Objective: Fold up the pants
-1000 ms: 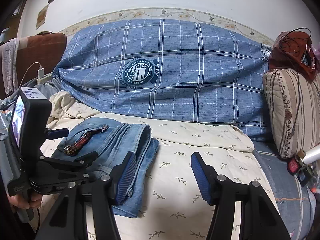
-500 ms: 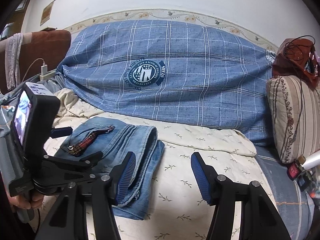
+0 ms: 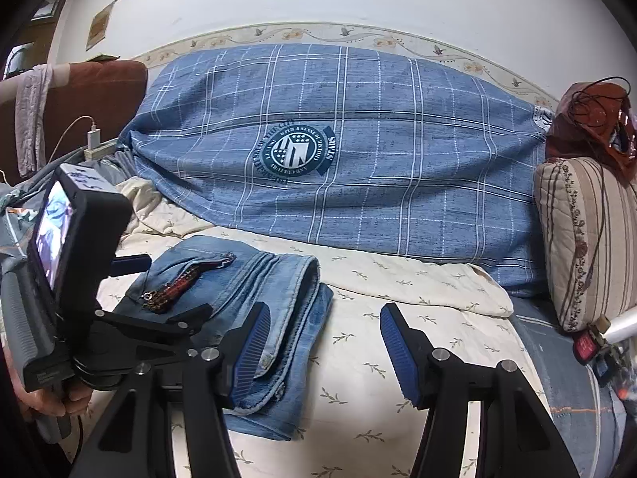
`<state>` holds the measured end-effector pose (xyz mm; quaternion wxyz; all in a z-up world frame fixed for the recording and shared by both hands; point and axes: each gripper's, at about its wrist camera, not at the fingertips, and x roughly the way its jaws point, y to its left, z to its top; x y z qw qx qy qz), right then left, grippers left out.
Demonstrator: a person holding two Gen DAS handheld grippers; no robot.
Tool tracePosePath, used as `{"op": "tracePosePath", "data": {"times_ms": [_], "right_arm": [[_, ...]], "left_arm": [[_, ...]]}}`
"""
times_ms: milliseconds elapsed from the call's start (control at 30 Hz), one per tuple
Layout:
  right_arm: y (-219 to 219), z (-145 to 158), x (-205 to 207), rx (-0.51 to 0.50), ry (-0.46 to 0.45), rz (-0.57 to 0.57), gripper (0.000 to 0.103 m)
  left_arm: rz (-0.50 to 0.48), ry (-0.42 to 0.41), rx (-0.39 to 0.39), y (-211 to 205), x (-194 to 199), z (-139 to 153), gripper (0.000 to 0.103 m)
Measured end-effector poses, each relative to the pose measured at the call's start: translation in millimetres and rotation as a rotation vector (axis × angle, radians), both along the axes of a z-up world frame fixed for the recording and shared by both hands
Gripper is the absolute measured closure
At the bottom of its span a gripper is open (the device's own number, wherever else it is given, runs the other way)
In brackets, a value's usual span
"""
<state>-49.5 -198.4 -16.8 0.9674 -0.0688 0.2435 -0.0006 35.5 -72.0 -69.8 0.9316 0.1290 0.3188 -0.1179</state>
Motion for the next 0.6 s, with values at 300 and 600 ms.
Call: {"op": "tracePosePath", "data": {"times_ms": [300,600], "right_arm": [[21,-13,1,-0.051,0.074,0.113,0.042],[24,-15,2,-0.068,0.077,0.117,0.042]], "left_arm": [[0.013,-0.002,-0.004,3,1,0,0.016],[0.05,0.025,-0.047,15,9,0,0.016]]}}
